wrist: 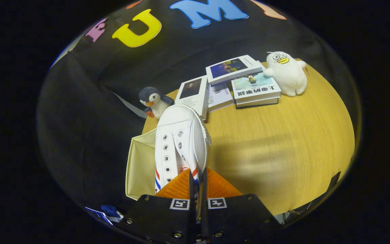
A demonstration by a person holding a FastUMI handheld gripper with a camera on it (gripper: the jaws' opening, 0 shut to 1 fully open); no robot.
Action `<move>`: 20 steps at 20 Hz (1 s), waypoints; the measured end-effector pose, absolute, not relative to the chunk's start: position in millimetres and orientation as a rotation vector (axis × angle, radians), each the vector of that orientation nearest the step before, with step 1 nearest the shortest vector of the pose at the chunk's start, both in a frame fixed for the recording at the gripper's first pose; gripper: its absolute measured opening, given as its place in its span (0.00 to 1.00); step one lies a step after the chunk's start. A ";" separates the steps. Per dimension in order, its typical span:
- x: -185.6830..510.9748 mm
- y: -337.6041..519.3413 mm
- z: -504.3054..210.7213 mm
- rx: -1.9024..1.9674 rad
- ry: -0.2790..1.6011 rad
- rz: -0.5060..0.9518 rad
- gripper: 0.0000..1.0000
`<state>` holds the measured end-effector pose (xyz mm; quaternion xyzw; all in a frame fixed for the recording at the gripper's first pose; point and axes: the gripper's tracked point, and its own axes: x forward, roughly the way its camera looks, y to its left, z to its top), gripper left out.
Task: Open the storage box then place both shoes into the box .Put the left shoe in first, then the right shoe, with the right side of both shoes facing outward in a uniform manner.
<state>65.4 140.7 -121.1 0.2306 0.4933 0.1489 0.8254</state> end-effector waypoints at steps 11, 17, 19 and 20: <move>76.3 253.4 -110.8 0.446 1.068 0.432 0.05; 73.4 274.9 -140.2 0.367 1.112 0.392 0.05; 67.3 279.0 -147.2 0.355 1.131 0.393 0.09; 73.7 278.0 -138.8 0.380 1.094 0.381 0.24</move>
